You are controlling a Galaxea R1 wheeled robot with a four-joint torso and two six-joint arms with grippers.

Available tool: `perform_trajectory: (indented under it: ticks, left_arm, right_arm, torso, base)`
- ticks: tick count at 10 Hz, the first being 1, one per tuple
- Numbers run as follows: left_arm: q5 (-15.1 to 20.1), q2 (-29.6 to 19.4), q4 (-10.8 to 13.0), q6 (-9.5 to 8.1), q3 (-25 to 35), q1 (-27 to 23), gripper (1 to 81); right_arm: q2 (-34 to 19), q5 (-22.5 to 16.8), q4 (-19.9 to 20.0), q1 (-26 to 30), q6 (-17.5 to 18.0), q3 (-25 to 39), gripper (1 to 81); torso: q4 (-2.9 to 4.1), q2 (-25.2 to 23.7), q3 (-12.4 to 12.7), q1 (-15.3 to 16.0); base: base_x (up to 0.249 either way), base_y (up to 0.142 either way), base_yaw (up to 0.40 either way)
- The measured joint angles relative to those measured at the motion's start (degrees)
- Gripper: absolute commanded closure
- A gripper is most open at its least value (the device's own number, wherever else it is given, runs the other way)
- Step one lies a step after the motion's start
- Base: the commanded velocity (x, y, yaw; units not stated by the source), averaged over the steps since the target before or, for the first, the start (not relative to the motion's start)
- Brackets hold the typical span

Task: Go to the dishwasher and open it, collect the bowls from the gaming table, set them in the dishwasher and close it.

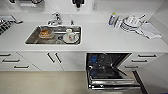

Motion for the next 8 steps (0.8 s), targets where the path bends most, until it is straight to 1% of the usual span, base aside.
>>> perform_trajectory:
  ticks: [2, 4, 5, 6, 7, 8]
  left_arm:
    - [-9.0, -1.0, 1.0, 0.04, -7.6, 5.1, 1.0]
    - [-17.9, -0.9, 2.0, 0.06, -13.7, 10.7, 1.0]
    - [-21.6, -0.9, 2.4, 0.06, -16.3, 13.2, 1.0]
    - [-24.8, 0.0, 2.5, 0.11, -19.3, 15.7, 1.0]
    - [-27.7, 2.1, 2.8, 0.13, -22.7, 18.1, 1.0]
    - [-30.5, 5.3, 3.1, 0.17, -26.3, 20.2, 1.0]
  right_arm:
    - [-2.2, -2.0, 0.0, 1.7, 2.5, 0.4, 81.1]
    - [-2.3, -4.0, -0.1, 4.0, 3.7, 0.1, 81.1]
    - [-2.0, -4.5, -0.1, 5.8, 4.5, 0.1, 81.1]
    - [-1.6, -4.7, -0.1, 7.5, 5.3, 0.1, 81.1]
    - [-0.8, -4.9, -0.1, 9.5, 6.1, 0.1, 81.1]
    - [0.0, -5.3, -0.2, 11.4, 7.2, 0.1, 81.1]
  torso:
    - [0.00, 0.0, 0.0, 0.0]
    - [0.00, 0.0, 0.0, 0.0]
    - [0.00, 0.0, 0.0, 0.0]
    - [0.00, 0.0, 0.0, 0.0]
    - [0.00, 0.0, 0.0, 0.0]
    - [0.00, 0.0, 0.0, 0.0]
  base:
    - [0.000, 0.000, 0.000]
    - [0.000, 0.000, 0.000]
    - [0.000, 0.000, 0.000]
    - [0.000, 0.000, 0.000]
    - [0.000, 0.000, 0.000]
    - [0.000, 0.000, 0.000]
